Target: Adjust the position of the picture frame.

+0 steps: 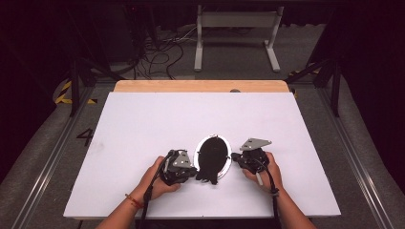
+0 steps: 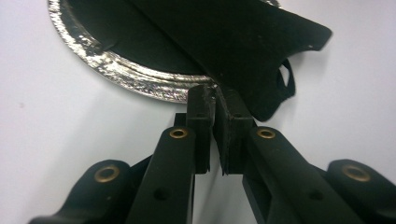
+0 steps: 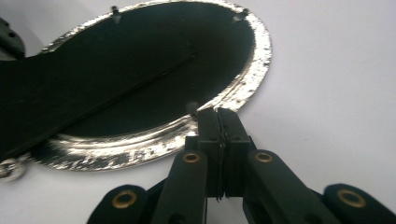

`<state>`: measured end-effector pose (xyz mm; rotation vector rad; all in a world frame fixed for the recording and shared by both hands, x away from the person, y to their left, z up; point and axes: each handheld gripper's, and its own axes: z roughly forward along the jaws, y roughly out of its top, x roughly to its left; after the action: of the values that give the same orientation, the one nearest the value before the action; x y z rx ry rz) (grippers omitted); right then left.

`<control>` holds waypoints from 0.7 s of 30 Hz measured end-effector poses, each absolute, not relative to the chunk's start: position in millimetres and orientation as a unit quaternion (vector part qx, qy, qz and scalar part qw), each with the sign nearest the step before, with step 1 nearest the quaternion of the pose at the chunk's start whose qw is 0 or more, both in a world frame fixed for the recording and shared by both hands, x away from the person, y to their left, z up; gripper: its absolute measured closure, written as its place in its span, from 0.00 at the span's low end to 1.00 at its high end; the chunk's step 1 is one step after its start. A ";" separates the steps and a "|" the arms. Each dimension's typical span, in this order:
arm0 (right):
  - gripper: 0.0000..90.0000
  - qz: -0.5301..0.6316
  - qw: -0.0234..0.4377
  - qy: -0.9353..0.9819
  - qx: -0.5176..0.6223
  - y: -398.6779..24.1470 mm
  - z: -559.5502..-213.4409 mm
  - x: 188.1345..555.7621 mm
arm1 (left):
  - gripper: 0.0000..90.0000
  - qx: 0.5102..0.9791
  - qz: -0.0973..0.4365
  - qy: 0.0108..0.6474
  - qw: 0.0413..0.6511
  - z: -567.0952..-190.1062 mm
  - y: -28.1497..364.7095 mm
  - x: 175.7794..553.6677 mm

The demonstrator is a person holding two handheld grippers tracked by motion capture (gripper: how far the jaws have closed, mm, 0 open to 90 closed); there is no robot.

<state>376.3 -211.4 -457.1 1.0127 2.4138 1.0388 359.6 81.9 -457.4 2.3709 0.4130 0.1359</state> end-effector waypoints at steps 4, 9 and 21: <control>0.98 0.357 0.134 0.858 0.344 -210.6 -454.1 368.8 | 0.95 0.921 0.049 0.153 0.354 -456.2 83.8 357.2; 1.00 0.351 0.144 0.861 0.338 -207.8 -454.1 363.5 | 0.99 0.922 0.048 0.153 0.353 -454.4 79.0 355.2; 1.00 0.364 0.163 0.848 0.347 -208.7 -458.2 367.6 | 1.00 0.916 0.033 0.170 0.362 -456.5 73.7 353.7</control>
<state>367.6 -208.7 -458.2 0.9910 2.4195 1.0391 353.7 73.7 -456.5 2.3579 0.4383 0.0851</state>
